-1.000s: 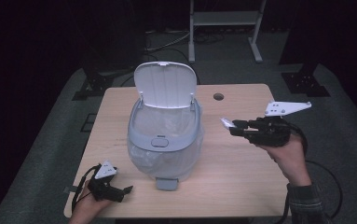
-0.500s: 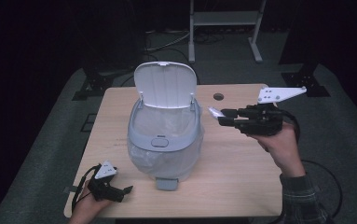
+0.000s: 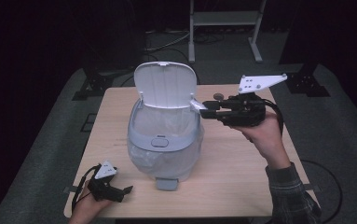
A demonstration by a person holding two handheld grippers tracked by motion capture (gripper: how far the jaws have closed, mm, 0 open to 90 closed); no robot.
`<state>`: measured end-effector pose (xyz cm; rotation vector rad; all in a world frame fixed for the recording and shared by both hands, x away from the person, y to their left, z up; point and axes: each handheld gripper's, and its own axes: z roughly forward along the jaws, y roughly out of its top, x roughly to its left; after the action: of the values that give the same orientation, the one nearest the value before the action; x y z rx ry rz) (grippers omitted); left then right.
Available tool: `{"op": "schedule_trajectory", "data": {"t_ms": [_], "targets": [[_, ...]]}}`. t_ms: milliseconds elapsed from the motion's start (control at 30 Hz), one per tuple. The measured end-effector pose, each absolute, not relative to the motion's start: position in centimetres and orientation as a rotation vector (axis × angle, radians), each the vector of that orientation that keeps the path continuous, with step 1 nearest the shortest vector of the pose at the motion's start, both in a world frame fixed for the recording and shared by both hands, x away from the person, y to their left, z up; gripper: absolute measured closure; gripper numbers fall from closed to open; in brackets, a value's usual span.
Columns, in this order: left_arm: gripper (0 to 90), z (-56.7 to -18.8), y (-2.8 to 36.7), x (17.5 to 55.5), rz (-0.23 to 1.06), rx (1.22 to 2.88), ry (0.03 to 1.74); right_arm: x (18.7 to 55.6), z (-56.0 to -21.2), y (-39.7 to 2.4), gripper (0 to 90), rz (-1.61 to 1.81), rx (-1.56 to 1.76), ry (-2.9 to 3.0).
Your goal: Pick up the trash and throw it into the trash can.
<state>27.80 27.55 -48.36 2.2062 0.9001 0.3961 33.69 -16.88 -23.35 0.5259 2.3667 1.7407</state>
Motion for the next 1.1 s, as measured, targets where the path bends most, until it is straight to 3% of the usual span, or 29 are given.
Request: {"op": "schedule_trajectory", "data": {"t_ms": [1100], "targets": [[0.0, -48.4, 27.6, 27.8, 0.396, 2.206, 0.900, 37.4, -22.0, -9.5, 66.5, 1.697, 0.460, 2.454]]}}
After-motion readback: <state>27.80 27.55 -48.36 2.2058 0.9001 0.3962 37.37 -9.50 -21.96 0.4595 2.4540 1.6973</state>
